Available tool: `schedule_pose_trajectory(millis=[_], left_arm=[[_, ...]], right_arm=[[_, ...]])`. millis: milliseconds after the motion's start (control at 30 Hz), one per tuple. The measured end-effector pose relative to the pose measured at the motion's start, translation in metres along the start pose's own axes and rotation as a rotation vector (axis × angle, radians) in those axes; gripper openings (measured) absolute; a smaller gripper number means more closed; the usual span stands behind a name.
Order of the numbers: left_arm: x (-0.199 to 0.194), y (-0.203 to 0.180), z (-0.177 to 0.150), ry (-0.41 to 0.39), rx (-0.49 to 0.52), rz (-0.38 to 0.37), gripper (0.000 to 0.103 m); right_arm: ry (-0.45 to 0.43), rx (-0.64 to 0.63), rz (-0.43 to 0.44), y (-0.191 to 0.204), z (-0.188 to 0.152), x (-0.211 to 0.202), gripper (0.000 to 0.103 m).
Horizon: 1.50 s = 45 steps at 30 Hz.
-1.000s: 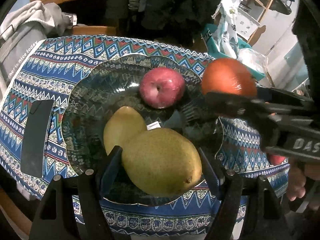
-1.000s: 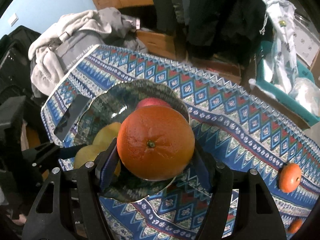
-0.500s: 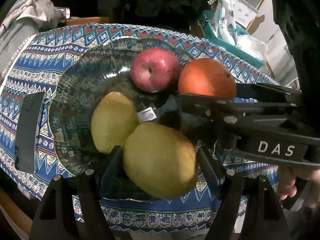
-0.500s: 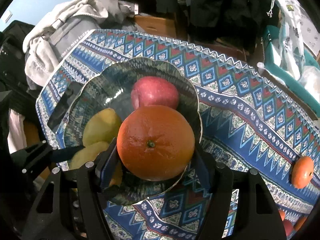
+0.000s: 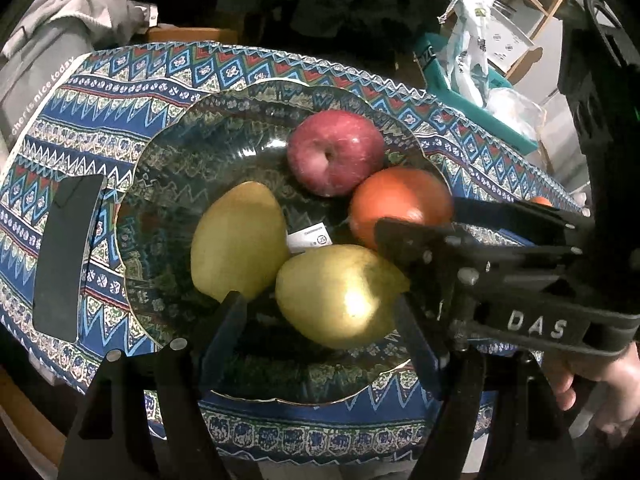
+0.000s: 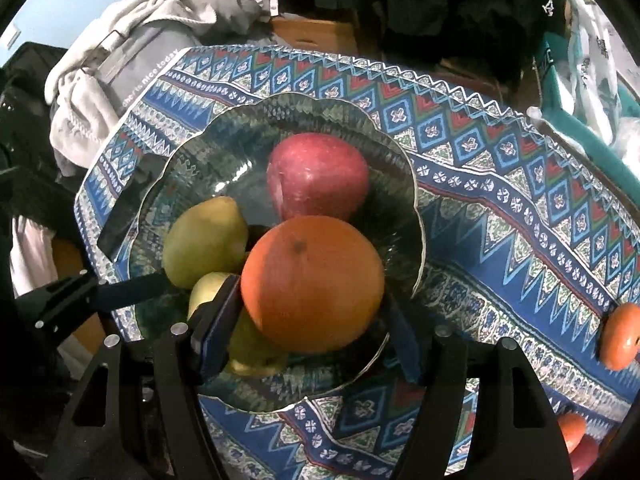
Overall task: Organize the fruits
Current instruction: 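Lower the pear into the glass bowl and open the left tool while the right tool releases the orange, then withdraw both tools from the bowl toward the remaining fruit on the cloth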
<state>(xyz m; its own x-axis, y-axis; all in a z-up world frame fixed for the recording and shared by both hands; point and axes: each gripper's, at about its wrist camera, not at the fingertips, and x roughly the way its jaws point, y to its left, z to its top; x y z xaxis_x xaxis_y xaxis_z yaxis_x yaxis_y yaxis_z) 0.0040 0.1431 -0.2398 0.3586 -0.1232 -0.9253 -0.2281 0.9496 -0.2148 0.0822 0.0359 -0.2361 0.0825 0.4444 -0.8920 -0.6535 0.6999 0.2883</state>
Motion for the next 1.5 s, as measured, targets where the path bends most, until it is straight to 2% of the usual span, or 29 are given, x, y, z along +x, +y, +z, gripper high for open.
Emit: schedule_pose_trajectory(millis=[133,267,700,967,1500], left_arm=[[-0.005,-0.003,0.001,-0.013,0.007,0.000,0.078],[-0.010,-0.007,0.002,-0.028,0.012,0.002,0.078],[-0.040,-0.022,0.012,-0.103,0.024,-0.010,0.078],[-0.057,-0.044,0.013,-0.143,0.076,-0.020,0.078],[-0.080,-0.097,0.009,-0.190,0.187,-0.047,0.078]], right_arm=[[-0.040,0.019,0.040,0.000,0.006,-0.014,0.070],[-0.076,0.014,0.038,0.003,0.011,-0.031,0.070],[-0.150,0.016,-0.065,-0.001,0.007,-0.076,0.070],[-0.193,0.026,-0.133,-0.012,-0.005,-0.109,0.070],[-0.281,0.104,-0.173,-0.044,-0.037,-0.176,0.070]])
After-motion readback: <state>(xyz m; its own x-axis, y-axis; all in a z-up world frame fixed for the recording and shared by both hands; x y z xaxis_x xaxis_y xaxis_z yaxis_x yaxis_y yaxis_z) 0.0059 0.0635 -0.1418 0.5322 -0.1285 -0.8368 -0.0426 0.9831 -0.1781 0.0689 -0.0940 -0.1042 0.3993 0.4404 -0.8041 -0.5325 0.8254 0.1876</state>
